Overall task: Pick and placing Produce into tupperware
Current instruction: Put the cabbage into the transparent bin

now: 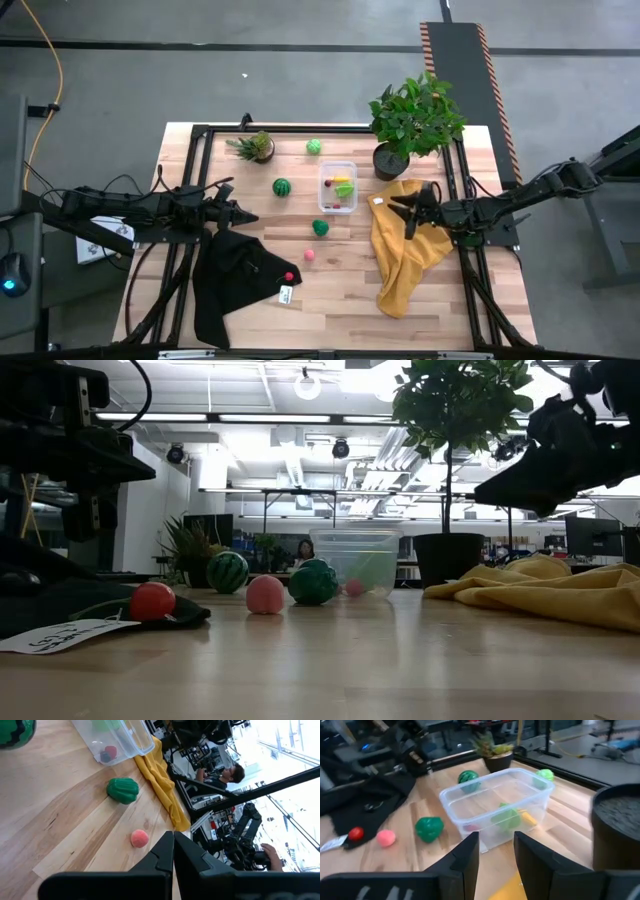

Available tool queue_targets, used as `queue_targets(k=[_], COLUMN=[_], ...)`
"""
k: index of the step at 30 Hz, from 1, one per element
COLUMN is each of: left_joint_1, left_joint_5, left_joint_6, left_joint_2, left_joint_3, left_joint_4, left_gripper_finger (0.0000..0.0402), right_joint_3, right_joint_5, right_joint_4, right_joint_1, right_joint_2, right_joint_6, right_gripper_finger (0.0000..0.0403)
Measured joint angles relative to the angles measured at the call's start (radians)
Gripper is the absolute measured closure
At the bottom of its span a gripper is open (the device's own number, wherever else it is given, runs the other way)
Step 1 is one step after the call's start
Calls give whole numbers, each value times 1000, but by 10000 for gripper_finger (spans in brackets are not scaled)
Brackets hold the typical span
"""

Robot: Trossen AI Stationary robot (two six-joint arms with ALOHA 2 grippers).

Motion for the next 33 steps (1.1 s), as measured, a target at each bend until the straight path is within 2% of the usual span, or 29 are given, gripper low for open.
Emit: queue_targets(k=[6,33], left_joint_1=[0,0], left_joint_5=[0,0], left_joint_6=[0,0], left_joint_2=[0,0], left_joint_3=[0,0], left_joint_4=[0,0], left_gripper_finger=[401,401], right_joint_3=[0,1], right_joint_5=[-20,-20], right_joint_4=[17,-23], right_joint_1=[0,0], right_joint_2=[0,1], right_joint_6=[-58,-16], right_gripper_finger=[289,289])
